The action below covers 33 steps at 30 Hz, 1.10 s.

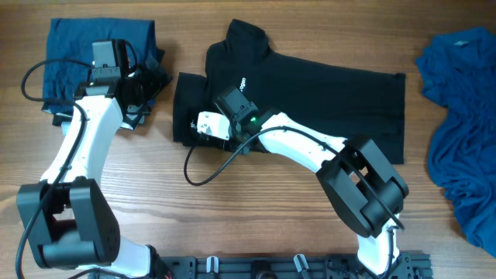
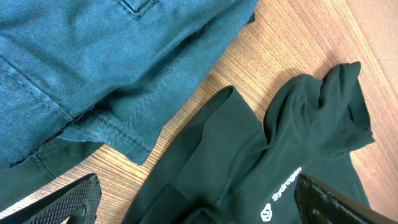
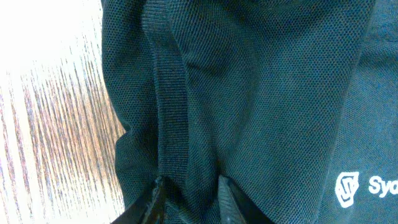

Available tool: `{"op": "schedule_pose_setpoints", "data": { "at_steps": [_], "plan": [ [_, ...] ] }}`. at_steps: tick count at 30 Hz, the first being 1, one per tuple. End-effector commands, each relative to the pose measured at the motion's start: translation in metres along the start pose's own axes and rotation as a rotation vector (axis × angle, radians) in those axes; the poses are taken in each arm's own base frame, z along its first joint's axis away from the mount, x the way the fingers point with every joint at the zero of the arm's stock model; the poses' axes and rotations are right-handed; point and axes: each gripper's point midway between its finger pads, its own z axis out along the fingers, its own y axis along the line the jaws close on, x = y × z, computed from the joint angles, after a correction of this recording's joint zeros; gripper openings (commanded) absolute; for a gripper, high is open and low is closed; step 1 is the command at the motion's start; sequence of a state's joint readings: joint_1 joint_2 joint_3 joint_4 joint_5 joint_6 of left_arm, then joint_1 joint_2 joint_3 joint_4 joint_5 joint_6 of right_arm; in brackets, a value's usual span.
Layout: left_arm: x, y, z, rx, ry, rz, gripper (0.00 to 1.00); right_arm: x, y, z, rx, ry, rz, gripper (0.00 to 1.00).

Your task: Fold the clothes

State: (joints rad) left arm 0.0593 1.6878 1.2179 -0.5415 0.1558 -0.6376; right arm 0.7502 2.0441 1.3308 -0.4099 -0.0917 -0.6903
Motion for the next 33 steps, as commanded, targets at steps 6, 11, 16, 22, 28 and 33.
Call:
{"op": "schedule_pose_setpoints", "data": {
  "at_steps": [6, 11, 16, 22, 28, 33],
  "plan": [
    [0.003, -0.001, 0.001, 0.007, 0.011, 0.002, 1.00, 0.006, 0.002, 0.005, -0.003, 0.021, -0.014, 0.40],
    [0.003, -0.001, 0.001, 0.007, 0.011, 0.002, 1.00, 0.007, 0.003, 0.005, -0.006, 0.025, -0.014, 0.48],
    [0.003, -0.001, 0.001, 0.007, 0.012, 0.002, 1.00, 0.008, -0.024, -0.011, 0.130, 0.065, 0.064, 0.54],
    [0.003, -0.001, 0.001, 0.007, 0.011, 0.002, 1.00, -0.017, -0.041, -0.068, 0.197, -0.036, 0.146, 0.61],
    [0.003, -0.001, 0.001, 0.007, 0.011, 0.002, 1.00, 0.032, -0.041, -0.067, 0.145, 0.091, 0.332, 0.22],
    [0.003, -0.001, 0.001, 0.007, 0.011, 0.002, 1.00, 0.070, -0.040, -0.061, 0.020, 0.122, 0.461, 0.12]
  ]
}}
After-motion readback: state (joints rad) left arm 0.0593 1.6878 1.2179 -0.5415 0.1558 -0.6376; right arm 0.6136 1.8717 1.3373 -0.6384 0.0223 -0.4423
